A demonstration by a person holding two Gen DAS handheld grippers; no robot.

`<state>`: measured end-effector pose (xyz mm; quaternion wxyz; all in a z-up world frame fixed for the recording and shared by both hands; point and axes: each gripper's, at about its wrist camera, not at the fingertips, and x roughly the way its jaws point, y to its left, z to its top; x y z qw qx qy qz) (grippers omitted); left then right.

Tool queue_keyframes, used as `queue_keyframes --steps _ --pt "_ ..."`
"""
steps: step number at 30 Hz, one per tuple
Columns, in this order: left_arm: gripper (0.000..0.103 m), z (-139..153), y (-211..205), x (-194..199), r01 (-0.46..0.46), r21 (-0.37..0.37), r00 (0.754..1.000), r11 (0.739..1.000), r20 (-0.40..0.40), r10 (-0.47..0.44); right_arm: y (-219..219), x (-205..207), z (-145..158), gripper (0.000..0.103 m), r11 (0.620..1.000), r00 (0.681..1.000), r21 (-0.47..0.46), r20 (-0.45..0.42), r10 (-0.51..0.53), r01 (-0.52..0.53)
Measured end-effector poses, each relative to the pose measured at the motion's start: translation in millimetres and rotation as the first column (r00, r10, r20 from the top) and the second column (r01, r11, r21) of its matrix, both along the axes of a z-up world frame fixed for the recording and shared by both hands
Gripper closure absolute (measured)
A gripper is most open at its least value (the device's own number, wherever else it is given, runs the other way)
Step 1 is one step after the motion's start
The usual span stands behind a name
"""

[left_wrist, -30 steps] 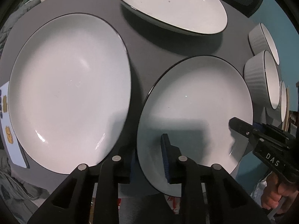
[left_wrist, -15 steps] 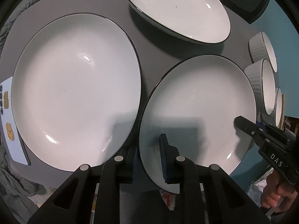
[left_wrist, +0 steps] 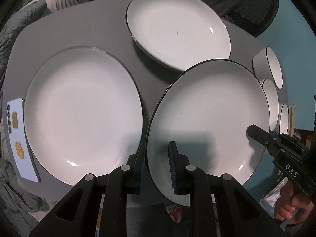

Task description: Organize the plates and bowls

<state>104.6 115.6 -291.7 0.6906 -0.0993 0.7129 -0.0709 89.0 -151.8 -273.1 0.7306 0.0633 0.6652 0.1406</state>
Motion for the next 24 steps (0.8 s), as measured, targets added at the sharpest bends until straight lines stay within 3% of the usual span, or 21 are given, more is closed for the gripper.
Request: queue_keyframes --steps 11,15,24 --pt "0.083 -5 11 31 -0.036 0.038 0.998 0.999 0.054 0.034 15 45 11 0.088 1.0 0.999 0.014 0.04 0.014 -0.015" --pt "0.083 1 12 60 -0.056 0.043 0.996 0.998 0.066 0.053 24 71 13 0.088 0.999 0.998 0.011 0.056 0.034 -0.035" --pt "0.082 -23 24 118 -0.11 0.075 0.992 0.991 0.07 0.105 45 125 4 0.088 0.997 0.995 0.008 0.055 0.082 -0.083"
